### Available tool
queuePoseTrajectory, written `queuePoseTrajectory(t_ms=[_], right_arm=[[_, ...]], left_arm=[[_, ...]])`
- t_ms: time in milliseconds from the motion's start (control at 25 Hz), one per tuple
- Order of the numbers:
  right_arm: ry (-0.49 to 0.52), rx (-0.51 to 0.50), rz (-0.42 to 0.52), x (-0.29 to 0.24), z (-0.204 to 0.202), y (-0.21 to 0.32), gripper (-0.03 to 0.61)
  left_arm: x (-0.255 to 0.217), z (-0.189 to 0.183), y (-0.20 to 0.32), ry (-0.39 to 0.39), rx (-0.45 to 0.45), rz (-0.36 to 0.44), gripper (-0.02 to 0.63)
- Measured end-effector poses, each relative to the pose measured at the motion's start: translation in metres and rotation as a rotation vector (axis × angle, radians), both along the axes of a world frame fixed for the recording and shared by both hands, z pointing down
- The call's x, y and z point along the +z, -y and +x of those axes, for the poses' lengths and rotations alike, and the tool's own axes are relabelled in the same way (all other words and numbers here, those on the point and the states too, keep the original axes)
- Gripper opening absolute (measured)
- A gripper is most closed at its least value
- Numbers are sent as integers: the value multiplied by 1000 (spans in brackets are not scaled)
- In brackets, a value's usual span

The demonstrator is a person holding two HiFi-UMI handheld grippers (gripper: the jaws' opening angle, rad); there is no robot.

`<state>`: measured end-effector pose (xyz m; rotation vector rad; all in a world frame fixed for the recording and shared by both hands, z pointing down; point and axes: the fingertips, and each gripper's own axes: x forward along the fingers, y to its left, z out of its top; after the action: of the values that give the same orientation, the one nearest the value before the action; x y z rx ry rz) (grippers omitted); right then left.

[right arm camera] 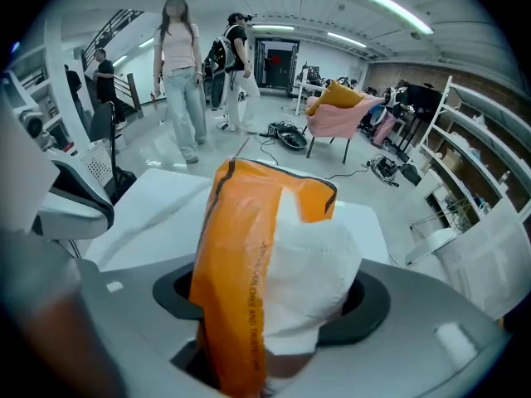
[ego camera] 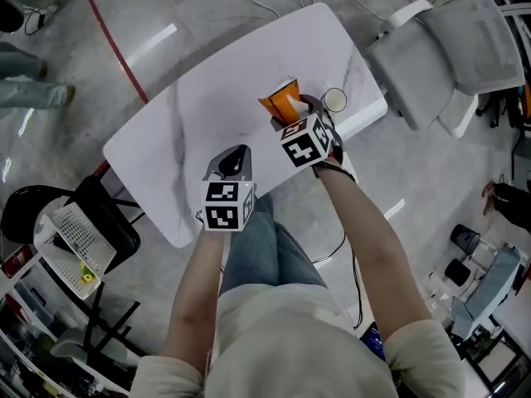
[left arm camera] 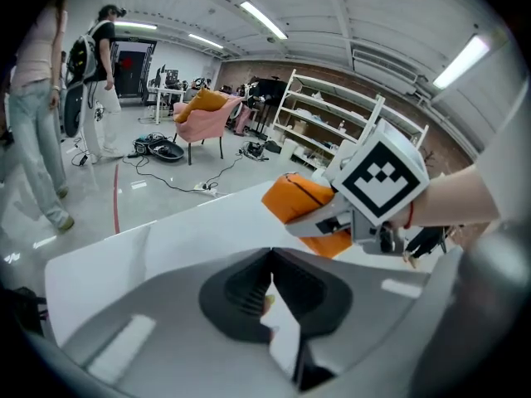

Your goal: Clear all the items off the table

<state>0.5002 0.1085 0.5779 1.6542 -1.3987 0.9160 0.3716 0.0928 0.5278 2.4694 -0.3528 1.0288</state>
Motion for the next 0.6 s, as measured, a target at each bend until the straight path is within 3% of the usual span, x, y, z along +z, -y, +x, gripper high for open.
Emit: queuePoseTrajectory(t_ms=[600], right_arm=[[0,24,70,-55,-52,-46,344]], left_arm=[[-35,-55,-31,-17,-80,22,9]])
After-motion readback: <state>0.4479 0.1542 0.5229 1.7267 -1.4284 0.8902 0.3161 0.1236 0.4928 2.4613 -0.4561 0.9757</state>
